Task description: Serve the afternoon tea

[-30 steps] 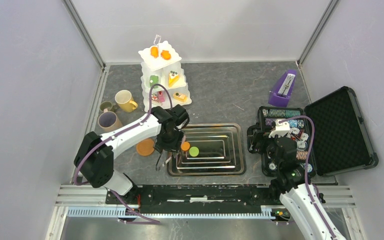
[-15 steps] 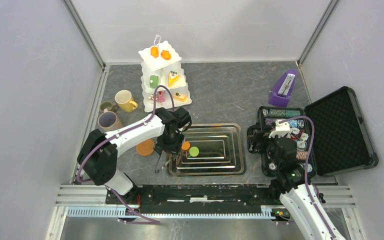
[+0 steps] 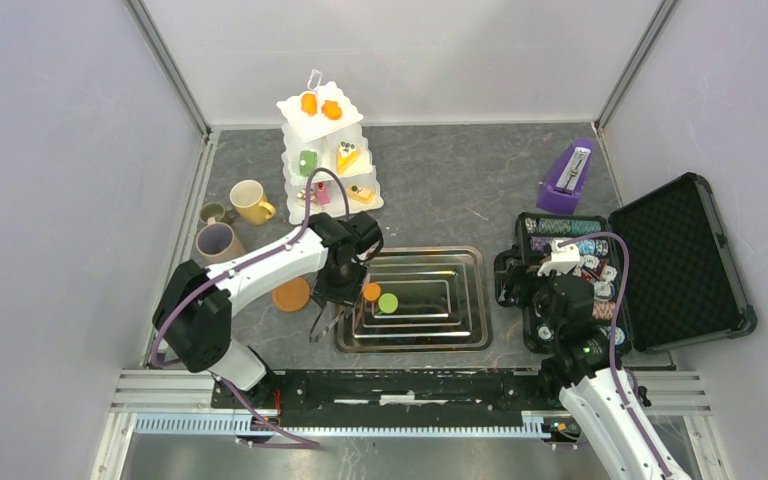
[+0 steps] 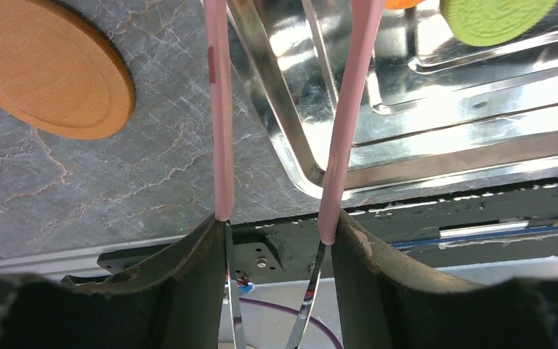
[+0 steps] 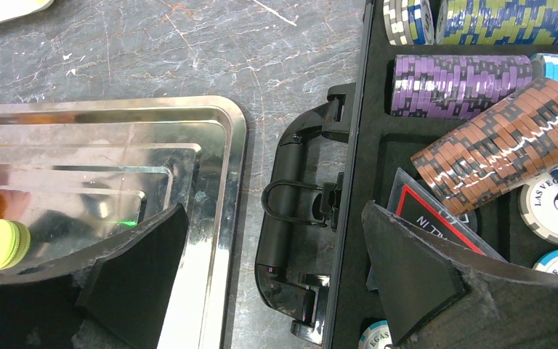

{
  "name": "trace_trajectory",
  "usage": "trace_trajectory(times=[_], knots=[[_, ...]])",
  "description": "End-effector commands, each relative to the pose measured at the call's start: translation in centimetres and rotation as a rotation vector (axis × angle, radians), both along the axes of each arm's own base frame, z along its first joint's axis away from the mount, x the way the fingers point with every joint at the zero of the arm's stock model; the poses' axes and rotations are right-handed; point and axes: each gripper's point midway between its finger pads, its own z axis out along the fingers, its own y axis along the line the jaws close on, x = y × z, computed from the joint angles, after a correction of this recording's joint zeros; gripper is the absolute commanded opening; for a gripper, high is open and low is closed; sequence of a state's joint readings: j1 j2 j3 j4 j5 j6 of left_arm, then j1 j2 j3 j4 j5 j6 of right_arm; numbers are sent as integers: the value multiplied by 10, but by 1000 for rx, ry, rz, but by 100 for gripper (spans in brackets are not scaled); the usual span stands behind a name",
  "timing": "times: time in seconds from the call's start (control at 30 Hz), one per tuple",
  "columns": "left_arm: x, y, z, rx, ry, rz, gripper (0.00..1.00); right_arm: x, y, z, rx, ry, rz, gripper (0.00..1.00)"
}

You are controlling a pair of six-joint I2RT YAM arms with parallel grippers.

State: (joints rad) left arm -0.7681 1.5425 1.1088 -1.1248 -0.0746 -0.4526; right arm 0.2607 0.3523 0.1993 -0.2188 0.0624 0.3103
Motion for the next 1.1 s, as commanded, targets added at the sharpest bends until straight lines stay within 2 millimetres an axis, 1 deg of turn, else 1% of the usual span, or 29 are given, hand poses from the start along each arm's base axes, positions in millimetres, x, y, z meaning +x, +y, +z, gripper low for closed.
trace_trajectory(times=[0.0,0.13,0.23,0.33,0.37,0.43,0.57,0.67,0.77,0.83,0.9,1.07], knots=[[13,-17,37,-107,-91,-40,34,4,0,9,15,-33,-8,98],[25,-27,72,-182,-174,-51,32,4,0,9,15,-35,-8,98],[36,-27,102,-199,-244,-67,32,4,0,9,16,-33,-8,98],[59,-20,141,-211,-339,-55,33,4,1,10,16,-35,-5,98],[69,-18,156,-230,-382,-42,33,4,1,11,15,-35,-4,98],[90,-10,180,-262,-455,-2,33,4,0,11,15,-37,-6,98],[127,-2,224,-315,-576,55,33,4,1,10,16,-36,-5,98],[151,1,249,-344,-652,83,33,4,1,11,15,-37,-6,98],[170,3,265,-360,-695,106,33,4,1,13,14,-37,-3,98],[179,5,271,-370,-711,117,33,4,0,12,10,-32,-6,98],[188,12,271,-352,-717,135,33,4,0,11,9,-31,-5,98],[204,31,260,-315,-698,172,33,5,-2,11,5,-32,-16,98]])
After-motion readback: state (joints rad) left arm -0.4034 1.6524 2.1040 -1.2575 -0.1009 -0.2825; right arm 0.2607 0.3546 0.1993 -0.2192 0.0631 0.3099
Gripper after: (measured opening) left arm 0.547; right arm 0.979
